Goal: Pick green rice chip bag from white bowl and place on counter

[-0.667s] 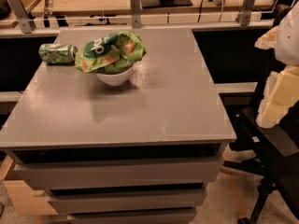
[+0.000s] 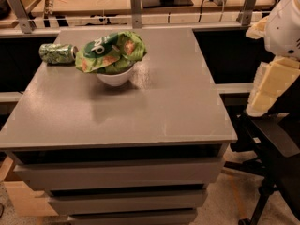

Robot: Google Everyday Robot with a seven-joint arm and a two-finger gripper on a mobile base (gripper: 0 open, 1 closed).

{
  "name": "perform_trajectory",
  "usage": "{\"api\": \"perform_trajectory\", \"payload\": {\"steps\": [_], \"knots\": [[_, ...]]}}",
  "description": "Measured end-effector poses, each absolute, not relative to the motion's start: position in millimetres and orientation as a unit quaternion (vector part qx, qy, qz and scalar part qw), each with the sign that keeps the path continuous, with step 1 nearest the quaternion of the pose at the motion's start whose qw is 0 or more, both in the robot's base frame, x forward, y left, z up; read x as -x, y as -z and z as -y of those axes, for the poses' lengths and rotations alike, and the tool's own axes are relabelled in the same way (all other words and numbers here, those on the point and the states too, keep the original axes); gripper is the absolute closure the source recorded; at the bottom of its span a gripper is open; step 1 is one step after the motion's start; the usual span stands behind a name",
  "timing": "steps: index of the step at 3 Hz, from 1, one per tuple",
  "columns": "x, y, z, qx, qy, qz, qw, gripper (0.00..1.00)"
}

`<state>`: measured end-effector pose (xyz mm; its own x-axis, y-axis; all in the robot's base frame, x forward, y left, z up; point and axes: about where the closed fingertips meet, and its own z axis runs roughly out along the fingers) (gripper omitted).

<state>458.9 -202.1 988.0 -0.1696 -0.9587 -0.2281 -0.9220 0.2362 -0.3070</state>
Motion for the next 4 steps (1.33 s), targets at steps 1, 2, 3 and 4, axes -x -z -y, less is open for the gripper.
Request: {"api": "perform_trajectory", "payload": {"steps": [1,2,3,4], "knots": [[-502.6,-997.2,168.4,0.646,0.062,-0.726,0.229,0.00],[-532.2,-996.0,139.9,0.669,0.062,-0.699,0.246,0.00],[-558.1,-990.2,96.9,0.702,0.063,-0.664,0.251,0.00],[-576.4,-990.0,56.3,0.730,0.073,-0.632,0.250,0.00]]}}
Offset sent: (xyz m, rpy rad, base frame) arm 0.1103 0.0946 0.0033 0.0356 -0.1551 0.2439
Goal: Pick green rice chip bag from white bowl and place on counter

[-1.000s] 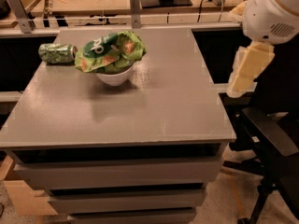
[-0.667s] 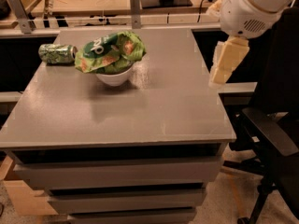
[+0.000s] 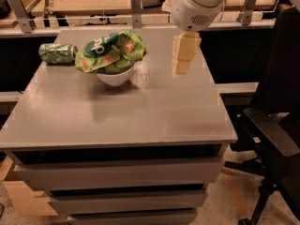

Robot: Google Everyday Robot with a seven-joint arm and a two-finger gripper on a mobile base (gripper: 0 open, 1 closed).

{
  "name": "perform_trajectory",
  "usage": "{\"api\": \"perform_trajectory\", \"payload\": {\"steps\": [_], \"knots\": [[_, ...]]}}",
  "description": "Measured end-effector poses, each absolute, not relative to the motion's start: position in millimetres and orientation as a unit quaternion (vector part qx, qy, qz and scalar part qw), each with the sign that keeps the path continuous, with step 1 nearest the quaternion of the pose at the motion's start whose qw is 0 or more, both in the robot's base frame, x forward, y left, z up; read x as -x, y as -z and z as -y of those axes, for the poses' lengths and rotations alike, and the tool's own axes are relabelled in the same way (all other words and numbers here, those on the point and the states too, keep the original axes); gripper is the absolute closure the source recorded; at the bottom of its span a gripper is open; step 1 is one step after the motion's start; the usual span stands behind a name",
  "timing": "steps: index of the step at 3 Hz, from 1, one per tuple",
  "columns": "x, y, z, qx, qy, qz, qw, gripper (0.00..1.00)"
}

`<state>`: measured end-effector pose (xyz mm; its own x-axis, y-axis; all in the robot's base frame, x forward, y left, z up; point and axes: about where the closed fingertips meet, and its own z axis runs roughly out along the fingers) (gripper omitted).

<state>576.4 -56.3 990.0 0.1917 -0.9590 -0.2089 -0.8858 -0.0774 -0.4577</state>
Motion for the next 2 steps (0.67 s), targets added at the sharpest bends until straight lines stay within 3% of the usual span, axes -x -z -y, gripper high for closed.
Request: {"api": "perform_trajectory", "payload": {"steps": [1,2], "knots": [[-588.2,-986.8,16.0,0.764,0.082,-0.598,0.228,0.00],[-588.9,-986.5,15.4,0.765,0.082,-0.597,0.228,0.00]]}}
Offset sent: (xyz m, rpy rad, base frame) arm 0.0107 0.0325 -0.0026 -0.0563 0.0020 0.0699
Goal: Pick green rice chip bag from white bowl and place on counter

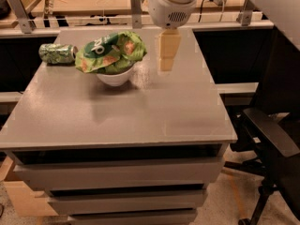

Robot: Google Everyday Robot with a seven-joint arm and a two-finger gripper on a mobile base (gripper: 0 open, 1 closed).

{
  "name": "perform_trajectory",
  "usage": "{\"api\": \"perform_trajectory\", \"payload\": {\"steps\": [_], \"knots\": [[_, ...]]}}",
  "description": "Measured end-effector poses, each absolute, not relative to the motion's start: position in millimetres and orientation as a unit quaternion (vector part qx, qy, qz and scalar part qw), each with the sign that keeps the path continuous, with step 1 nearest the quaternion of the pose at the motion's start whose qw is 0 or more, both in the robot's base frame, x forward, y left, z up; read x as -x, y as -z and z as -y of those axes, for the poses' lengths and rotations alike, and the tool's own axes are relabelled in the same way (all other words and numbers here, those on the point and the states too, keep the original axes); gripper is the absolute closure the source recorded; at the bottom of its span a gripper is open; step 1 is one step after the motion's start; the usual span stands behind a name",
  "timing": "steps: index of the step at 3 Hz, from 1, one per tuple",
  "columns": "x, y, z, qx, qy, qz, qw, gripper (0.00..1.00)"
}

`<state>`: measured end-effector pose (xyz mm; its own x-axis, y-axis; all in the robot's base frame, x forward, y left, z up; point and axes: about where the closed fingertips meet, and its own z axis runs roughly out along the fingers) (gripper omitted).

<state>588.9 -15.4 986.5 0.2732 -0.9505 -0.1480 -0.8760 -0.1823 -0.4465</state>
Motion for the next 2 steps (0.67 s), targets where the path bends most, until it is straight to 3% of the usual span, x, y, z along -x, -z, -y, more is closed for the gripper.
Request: {"api": "perform_trajectory", "payload": {"steps": [2], "knots": [[-637.4,-976.1,-24.9,0.783,0.061,-0.573,0.235,0.00]]}}
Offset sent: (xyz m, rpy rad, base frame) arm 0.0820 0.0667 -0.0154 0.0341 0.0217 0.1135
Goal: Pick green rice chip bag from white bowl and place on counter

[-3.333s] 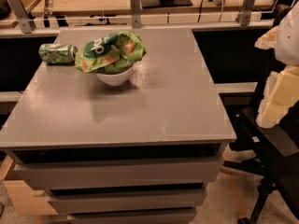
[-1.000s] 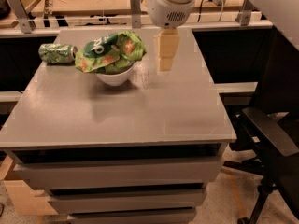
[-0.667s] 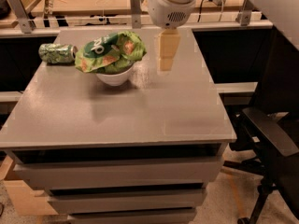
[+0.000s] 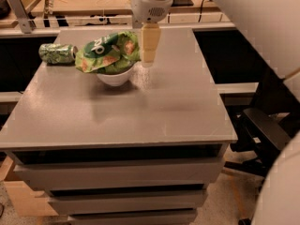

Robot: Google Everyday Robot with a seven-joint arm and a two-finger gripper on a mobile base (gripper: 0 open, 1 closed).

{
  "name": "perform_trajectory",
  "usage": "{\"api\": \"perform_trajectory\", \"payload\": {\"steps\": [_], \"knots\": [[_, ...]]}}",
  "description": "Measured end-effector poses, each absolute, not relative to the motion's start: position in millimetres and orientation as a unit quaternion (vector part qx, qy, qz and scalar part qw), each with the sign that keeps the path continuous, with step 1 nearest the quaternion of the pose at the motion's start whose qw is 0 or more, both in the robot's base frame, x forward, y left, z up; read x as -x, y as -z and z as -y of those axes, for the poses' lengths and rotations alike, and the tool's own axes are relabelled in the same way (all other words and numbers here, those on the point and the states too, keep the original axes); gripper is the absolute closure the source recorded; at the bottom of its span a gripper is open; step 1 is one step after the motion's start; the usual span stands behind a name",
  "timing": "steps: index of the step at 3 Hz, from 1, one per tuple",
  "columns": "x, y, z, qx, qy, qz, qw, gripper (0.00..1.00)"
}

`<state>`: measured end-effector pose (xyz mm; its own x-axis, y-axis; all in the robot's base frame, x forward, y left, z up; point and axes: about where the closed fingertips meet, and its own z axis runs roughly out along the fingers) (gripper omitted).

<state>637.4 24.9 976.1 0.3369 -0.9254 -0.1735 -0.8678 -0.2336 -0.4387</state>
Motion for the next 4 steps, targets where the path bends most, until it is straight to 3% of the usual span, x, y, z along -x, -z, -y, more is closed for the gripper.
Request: {"api": "perform_trajectory", "payload": {"steps": [4], "knots": [[-668.5,-954.3,-93.6,0.819,0.031,-0.533,0.208,0.00]]}}
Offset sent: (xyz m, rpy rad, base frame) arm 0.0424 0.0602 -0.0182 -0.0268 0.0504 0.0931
